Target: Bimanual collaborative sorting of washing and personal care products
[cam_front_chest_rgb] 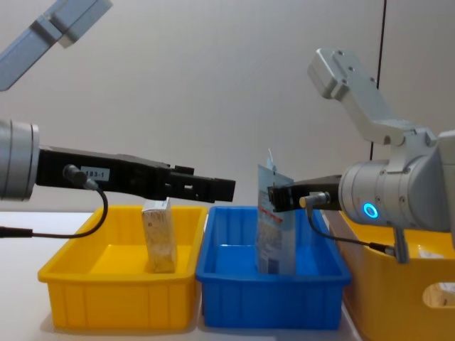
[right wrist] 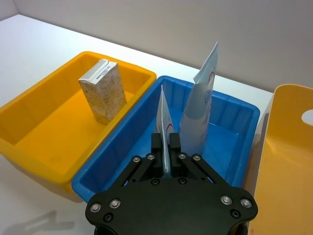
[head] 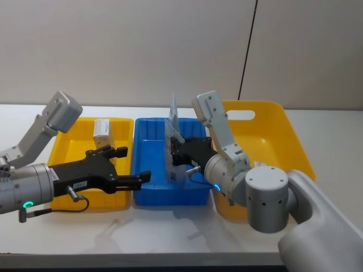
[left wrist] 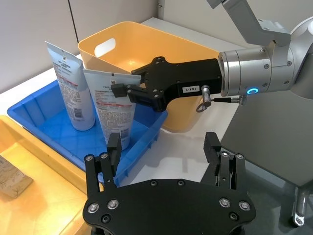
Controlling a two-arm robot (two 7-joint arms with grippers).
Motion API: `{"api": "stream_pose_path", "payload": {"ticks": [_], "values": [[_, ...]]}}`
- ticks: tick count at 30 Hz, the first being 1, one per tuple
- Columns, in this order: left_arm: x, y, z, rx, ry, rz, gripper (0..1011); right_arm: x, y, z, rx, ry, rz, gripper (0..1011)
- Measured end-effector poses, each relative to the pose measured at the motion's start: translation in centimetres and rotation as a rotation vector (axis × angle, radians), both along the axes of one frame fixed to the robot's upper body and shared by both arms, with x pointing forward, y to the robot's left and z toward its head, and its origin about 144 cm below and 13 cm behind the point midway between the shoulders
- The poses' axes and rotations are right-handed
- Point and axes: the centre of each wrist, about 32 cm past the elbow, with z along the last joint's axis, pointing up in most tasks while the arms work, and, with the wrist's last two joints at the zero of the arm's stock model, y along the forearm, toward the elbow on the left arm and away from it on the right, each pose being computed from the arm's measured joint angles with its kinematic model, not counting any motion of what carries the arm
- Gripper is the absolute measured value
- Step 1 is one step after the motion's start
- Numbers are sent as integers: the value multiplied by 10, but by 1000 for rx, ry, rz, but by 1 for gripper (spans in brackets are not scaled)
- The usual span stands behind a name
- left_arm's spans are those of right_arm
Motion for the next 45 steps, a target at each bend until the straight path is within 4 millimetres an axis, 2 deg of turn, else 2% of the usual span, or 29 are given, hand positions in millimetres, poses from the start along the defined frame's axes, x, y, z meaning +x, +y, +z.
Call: {"api": "stream_pose_path", "payload": {"ticks": [3,6,19,33,38,45], "values": [[0,0,0,0,0,0,1003,0,0,0,0,0,0,24],[0,0,0,0,0,0,1003,0,0,0,0,0,0,4],[0,0,0,0,0,0,1003,0,-2,7,10,-20,1,0],[0,0,0,0,0,0,1003,-3,-17,52,79,-117,30,0],[0,0,0,0,0,0,1003,-6,-27,74,115,-166,42,0],[0,0,0,0,0,0,1003,-10,-39,93,133,-207,41,0]]}}
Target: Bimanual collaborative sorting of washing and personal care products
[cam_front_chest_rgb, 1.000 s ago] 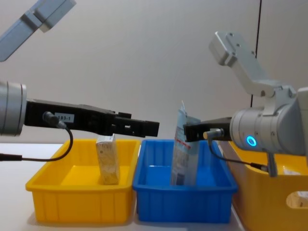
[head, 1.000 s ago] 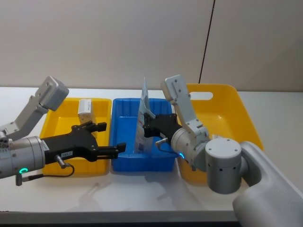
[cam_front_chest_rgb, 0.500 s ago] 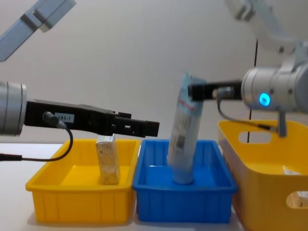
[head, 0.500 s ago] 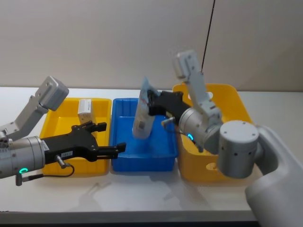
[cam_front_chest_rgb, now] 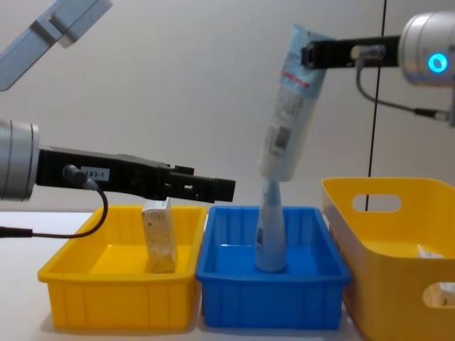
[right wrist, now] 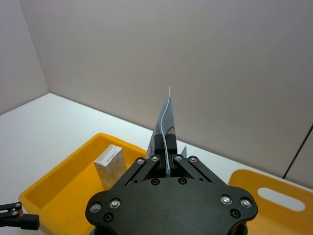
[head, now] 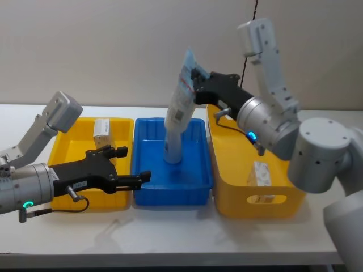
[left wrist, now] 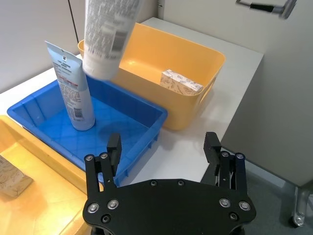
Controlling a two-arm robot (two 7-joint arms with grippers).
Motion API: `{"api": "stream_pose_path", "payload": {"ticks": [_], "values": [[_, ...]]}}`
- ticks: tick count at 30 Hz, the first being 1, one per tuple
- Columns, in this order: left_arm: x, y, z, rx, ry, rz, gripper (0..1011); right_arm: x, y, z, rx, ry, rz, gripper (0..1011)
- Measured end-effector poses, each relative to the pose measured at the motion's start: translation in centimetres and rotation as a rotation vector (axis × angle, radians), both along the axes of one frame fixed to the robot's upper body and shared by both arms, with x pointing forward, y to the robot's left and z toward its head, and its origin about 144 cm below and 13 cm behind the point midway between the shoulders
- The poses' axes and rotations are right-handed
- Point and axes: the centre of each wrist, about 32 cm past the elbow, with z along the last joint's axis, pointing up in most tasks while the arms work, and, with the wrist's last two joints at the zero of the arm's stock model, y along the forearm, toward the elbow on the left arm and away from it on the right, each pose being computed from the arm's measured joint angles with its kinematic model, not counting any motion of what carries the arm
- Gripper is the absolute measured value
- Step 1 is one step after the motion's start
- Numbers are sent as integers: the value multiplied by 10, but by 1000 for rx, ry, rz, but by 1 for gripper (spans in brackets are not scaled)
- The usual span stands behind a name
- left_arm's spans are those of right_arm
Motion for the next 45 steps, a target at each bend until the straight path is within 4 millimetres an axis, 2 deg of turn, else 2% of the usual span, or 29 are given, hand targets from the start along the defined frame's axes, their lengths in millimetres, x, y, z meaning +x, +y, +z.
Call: {"api": "stream_pose_path", "payload": {"ticks": [11,24,40,45], "values": [[0,0,0,0,0,0,1003,-12,-32,17,-6,-35,-50,0],[0,0,0,0,0,0,1003,-27,-65,14,-33,-25,-138,0],[0,0,0,0,0,0,1003,-30,-76,0,-59,-4,-211,0],[0,0,0,0,0,0,1003,-29,-77,-2,-63,-3,-222,103]]}}
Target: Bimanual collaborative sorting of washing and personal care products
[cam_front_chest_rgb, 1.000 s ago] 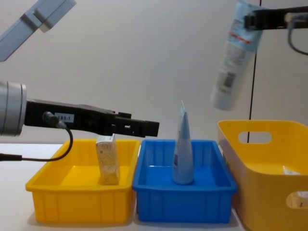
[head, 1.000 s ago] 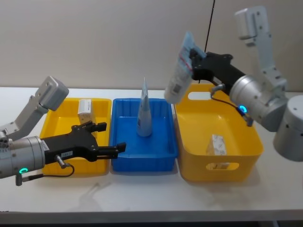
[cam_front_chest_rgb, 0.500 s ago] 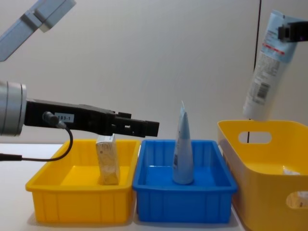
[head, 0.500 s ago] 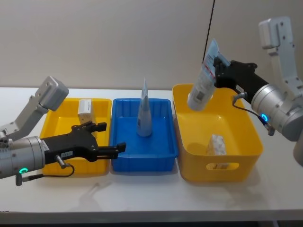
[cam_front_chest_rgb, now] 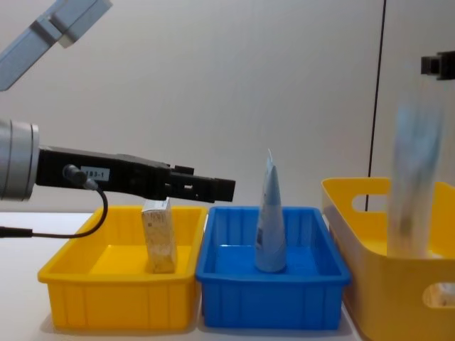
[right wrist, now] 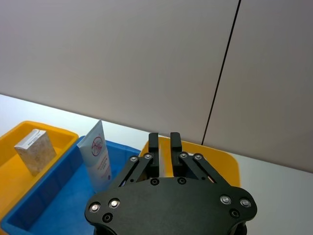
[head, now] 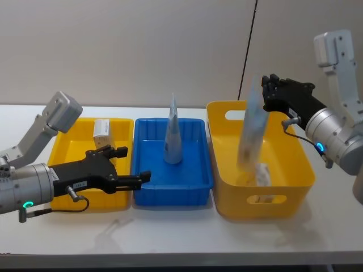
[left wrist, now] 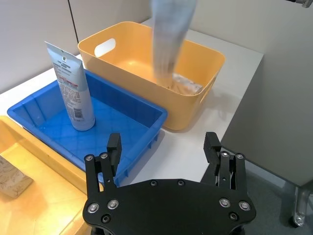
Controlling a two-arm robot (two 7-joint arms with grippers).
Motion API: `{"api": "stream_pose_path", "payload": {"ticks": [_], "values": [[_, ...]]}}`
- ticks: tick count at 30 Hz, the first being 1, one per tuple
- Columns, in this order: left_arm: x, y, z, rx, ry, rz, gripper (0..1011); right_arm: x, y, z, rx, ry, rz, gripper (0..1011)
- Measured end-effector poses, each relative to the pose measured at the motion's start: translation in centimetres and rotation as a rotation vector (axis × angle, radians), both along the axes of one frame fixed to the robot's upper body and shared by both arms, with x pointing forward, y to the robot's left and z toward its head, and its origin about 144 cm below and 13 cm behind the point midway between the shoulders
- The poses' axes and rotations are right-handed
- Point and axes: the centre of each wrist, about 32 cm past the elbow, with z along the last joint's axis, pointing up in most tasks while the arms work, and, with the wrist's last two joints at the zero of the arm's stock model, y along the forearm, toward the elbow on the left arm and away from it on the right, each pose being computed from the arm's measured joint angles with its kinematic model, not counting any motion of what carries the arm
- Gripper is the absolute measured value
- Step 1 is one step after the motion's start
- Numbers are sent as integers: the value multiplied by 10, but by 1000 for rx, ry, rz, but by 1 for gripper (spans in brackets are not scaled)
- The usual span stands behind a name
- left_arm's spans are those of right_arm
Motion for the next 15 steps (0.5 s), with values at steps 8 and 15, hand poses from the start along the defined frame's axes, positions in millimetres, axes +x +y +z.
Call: {"api": "stream_pose_path", "payload": {"ticks": [8,15], "values": [[0,0,0,0,0,0,1003,0,-1,-3,-4,3,-12,360],[0,0,0,0,0,0,1003,0,-2,-4,-5,4,-16,583]]}}
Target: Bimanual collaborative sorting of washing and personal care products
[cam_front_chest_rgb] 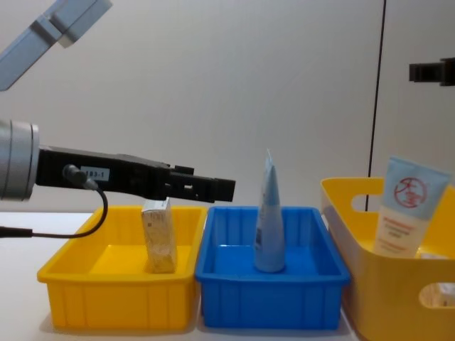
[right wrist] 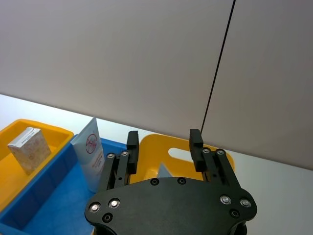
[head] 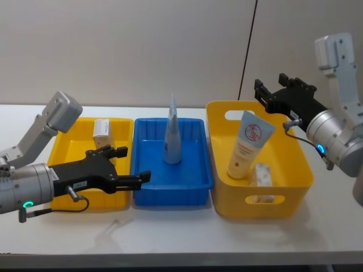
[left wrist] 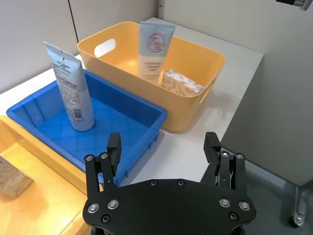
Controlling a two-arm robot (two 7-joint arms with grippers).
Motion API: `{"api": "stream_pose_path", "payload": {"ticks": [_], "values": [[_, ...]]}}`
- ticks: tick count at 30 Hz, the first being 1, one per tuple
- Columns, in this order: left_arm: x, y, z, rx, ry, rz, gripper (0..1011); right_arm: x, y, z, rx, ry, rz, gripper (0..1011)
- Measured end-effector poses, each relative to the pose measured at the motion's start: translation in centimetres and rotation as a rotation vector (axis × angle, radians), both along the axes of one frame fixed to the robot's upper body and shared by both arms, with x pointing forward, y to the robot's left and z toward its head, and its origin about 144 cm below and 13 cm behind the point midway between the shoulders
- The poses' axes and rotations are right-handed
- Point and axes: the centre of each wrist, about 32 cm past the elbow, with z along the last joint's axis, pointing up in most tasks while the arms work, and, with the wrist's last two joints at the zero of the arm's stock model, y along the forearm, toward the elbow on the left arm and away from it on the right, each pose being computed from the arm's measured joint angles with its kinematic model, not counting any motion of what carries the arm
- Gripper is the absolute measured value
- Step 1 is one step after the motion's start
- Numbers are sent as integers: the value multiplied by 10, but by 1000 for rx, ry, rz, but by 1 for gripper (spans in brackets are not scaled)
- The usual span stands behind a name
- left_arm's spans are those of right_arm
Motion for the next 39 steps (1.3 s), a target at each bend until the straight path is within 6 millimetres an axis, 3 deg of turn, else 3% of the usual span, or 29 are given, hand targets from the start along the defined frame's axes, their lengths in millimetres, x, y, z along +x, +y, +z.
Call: {"api": "stream_pose_path", "payload": {"ticks": [14,39], "values": [[-2,-3,-3,4,-15,27,1003,-3,0,-7,3,-3,0,990],[-21,-30,-33,26,-214,303,1003,-49,11,-81,62,-62,36,1000]]}}
